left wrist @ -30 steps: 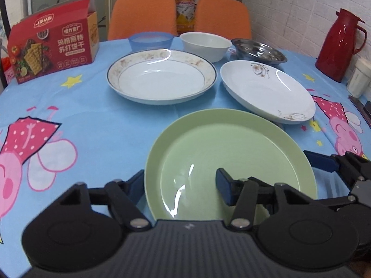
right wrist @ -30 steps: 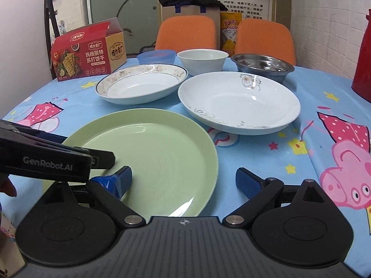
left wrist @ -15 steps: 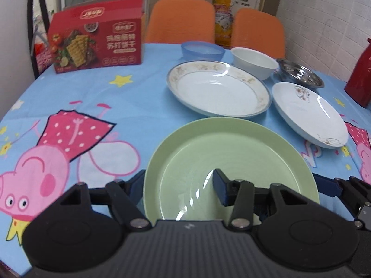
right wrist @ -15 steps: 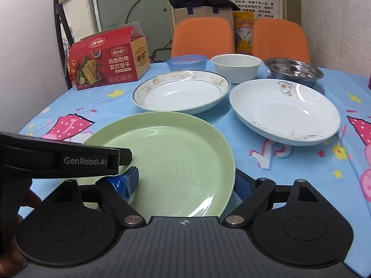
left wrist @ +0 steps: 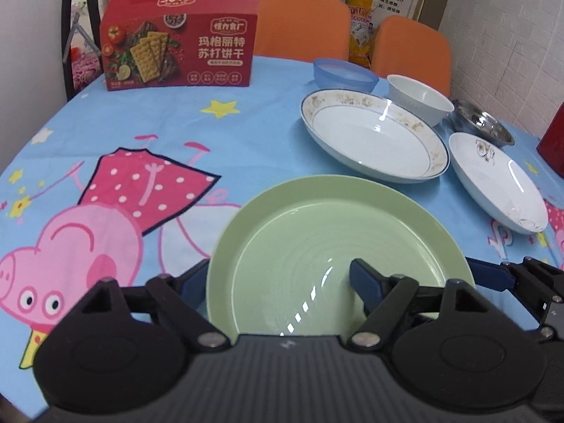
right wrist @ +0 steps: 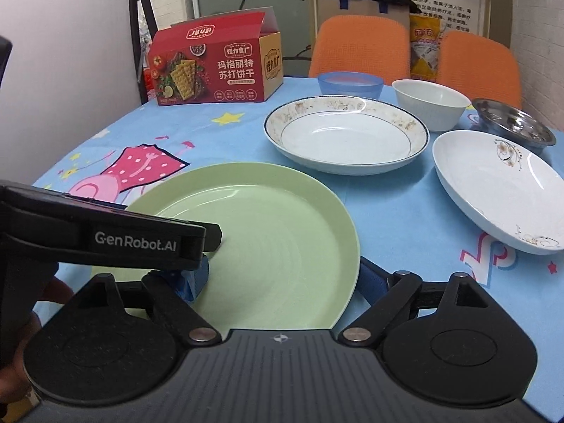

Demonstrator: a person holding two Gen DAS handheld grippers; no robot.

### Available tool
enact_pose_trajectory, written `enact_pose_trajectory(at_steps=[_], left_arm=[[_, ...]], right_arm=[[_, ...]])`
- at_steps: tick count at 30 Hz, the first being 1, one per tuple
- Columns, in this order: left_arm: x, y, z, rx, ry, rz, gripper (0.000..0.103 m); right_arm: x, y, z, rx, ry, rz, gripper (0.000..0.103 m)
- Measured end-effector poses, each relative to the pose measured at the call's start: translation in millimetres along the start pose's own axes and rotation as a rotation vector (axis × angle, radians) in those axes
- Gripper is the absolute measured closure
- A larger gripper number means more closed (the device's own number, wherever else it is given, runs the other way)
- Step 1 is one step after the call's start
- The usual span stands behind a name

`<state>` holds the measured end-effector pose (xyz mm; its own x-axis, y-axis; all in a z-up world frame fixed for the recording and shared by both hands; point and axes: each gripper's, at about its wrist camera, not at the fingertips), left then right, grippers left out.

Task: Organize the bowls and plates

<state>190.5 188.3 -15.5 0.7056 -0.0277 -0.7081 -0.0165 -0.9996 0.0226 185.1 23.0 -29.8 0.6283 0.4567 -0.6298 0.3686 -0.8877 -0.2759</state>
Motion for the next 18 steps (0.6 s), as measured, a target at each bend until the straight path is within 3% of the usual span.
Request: enact_pose_trajectory(at_steps=[3,9,13,18], left_arm=[[-6,-20,-19,-0.062,0.057,0.043,0.007],[15,-36,-70,-0.042,0.109,0.023,0.004],[58,-34,-102,-0.008,0.081,0.051,0.003],[102,-33,-129,0.01,0.019,0.064,0.004]], right_arm=[[-8,22,-25,0.072,0.034,-0.063,0.029],[-2,53,-92,0.096,0.135,-0.042,0.028],[44,66,-125,0.069,0.117,0.041,0.028],[92,76,-138,0.035,0.013,0.058,0.028]])
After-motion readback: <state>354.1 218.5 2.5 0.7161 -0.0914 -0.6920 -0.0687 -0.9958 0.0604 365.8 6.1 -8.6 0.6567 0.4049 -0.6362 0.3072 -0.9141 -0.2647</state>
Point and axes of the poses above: each gripper's, at about its wrist camera, not at the fingertips, and x roughly the way its jaws point, y to its right, z to its underside, and after that the axes turned 13 degrees about x, right-handed
